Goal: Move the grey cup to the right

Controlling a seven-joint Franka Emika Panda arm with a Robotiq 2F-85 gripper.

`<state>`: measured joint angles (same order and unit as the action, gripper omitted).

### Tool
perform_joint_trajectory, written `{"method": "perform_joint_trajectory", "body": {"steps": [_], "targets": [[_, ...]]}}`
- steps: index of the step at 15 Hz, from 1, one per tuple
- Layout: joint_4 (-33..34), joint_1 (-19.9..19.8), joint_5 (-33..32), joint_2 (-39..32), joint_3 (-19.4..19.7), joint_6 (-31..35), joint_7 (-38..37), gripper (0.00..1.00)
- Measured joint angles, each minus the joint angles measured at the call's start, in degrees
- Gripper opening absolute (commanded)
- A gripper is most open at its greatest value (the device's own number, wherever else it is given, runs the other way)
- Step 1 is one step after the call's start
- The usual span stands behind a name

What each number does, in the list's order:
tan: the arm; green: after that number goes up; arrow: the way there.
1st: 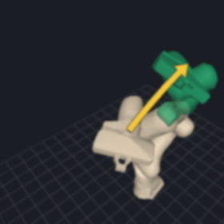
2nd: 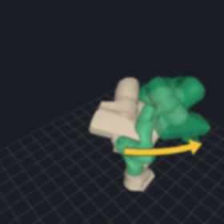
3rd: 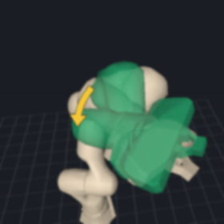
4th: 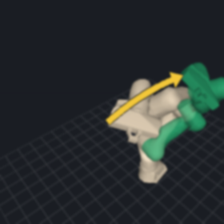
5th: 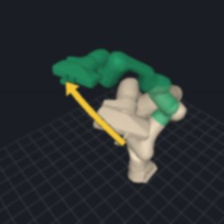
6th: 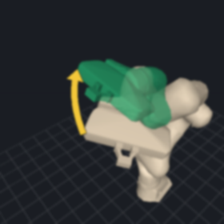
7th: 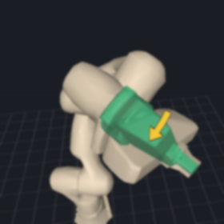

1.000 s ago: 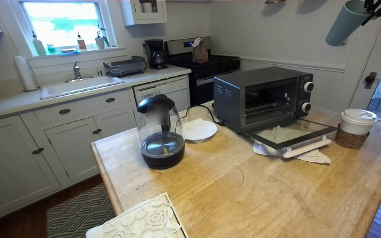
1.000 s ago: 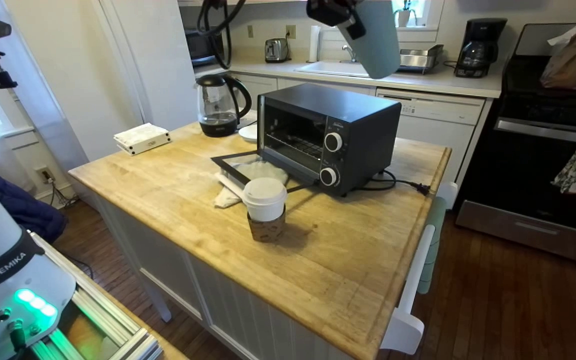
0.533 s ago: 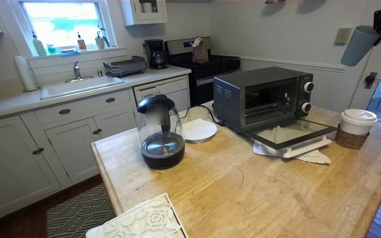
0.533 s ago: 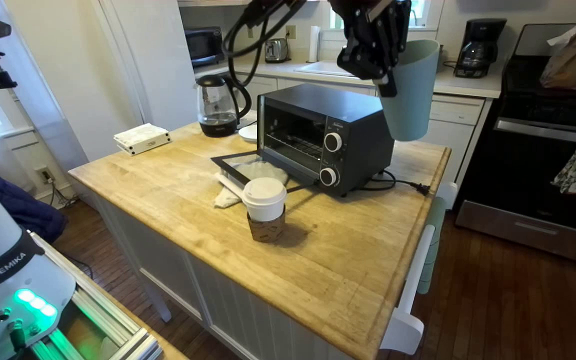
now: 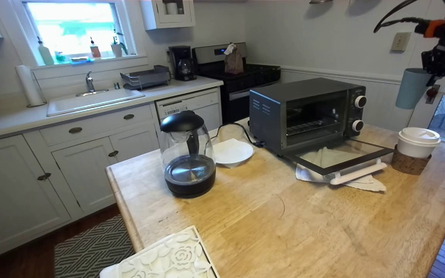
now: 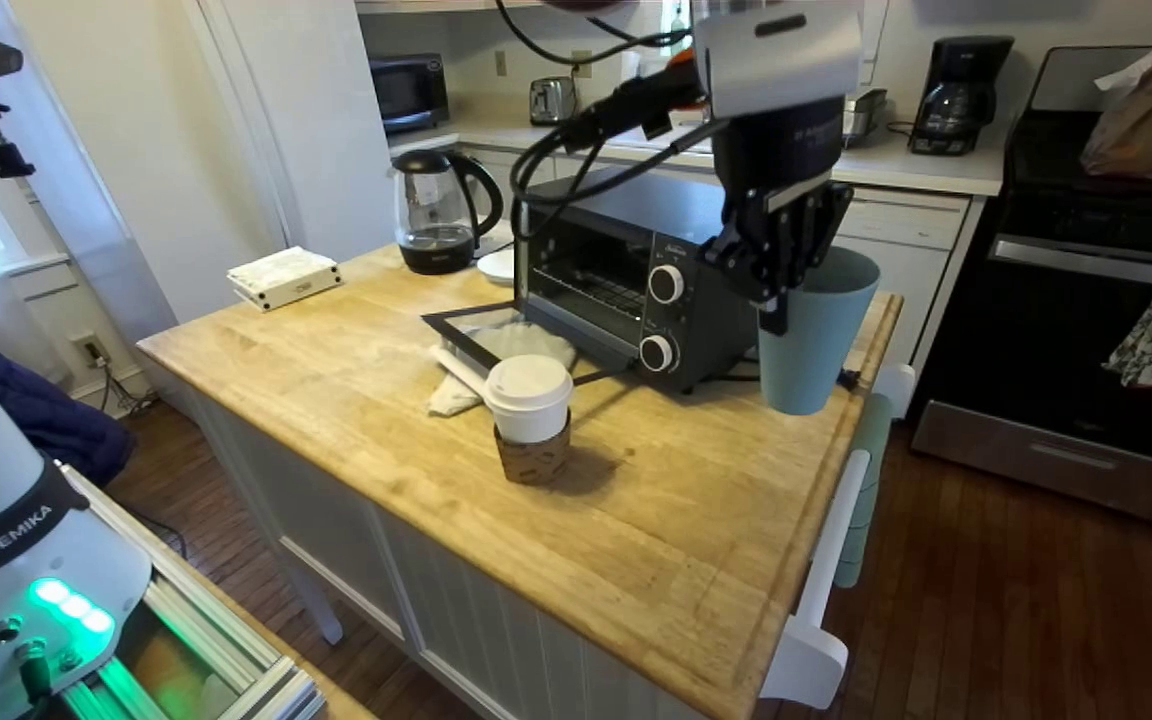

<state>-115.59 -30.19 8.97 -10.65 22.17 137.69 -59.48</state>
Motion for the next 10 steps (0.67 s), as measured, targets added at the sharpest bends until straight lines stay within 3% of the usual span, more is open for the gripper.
{"method": "perform_joint_trajectory", "body": {"steps": [10], "targets": [[10.53,7.48,-1.20,-16.48,1.96,0.15,-9.37,0.01]]}}
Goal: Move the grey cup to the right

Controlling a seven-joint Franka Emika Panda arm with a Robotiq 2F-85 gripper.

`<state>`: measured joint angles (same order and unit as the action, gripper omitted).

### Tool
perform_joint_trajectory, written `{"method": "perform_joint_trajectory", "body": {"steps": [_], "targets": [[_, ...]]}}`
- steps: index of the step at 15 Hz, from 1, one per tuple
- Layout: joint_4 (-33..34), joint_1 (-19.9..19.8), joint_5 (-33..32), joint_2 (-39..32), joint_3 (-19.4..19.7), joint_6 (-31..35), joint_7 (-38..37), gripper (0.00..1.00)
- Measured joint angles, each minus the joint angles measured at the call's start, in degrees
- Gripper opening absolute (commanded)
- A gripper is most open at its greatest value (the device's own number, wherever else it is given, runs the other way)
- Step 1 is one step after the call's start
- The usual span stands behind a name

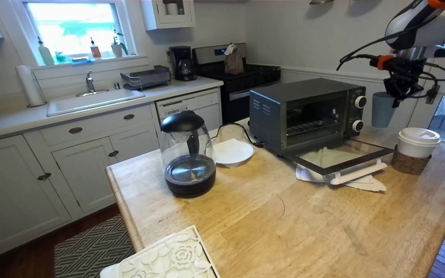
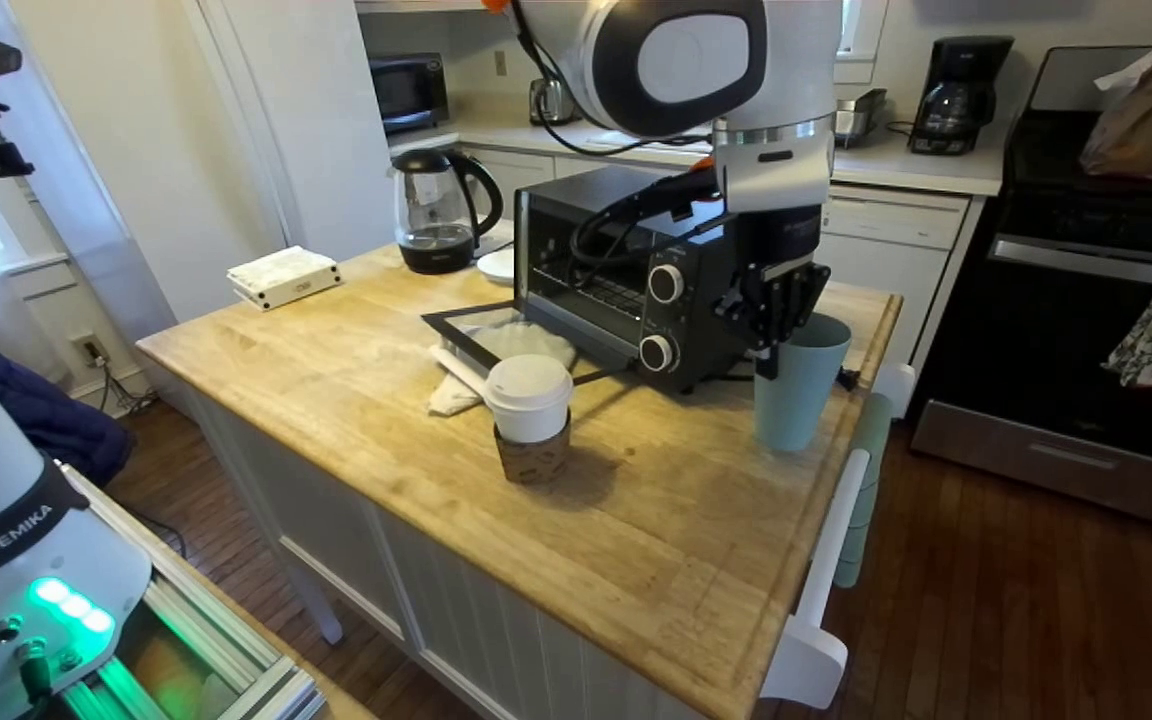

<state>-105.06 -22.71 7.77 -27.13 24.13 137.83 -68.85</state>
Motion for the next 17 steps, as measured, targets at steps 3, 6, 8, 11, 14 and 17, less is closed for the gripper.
{"method": "perform_joint_trajectory", "body": {"steps": [3,6,8,11,14,17], "targets": [[2.52,0.10,-0.01,-3.17,0.16,-0.05,-0.25,0.30],[4.21,0.22,-0.01,-4.63,0.17,-0.33,-0.30,0.49],[5.22,0.47,-0.01,-4.47,0.16,-1.28,-0.30,0.63],[5.76,1.03,-0.28,-1.48,0.36,-2.31,0.11,0.86],[4.66,1.91,-2.11,5.51,0.87,-4.26,2.51,1.00],[1.37,3.09,-4.34,14.54,0.67,-3.39,8.38,1.00]]}}
